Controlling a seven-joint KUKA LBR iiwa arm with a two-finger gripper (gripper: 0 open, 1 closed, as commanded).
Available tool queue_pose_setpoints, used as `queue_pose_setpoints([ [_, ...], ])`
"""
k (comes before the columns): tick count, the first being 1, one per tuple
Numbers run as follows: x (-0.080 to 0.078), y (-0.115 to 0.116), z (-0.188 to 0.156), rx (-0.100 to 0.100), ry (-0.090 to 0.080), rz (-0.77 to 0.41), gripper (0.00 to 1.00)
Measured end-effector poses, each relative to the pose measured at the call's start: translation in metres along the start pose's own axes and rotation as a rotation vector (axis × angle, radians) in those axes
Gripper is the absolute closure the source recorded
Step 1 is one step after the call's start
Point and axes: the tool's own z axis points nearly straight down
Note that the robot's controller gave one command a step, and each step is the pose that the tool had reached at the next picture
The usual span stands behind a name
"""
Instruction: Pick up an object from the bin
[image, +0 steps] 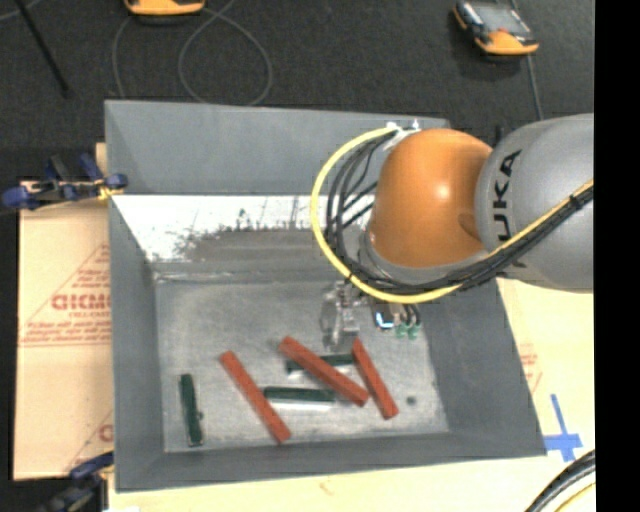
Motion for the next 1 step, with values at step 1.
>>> queue_pose_setpoints([
  [1,0.0026,0.0003,0.0050,0.000,0.010,-0.001,0.00],
])
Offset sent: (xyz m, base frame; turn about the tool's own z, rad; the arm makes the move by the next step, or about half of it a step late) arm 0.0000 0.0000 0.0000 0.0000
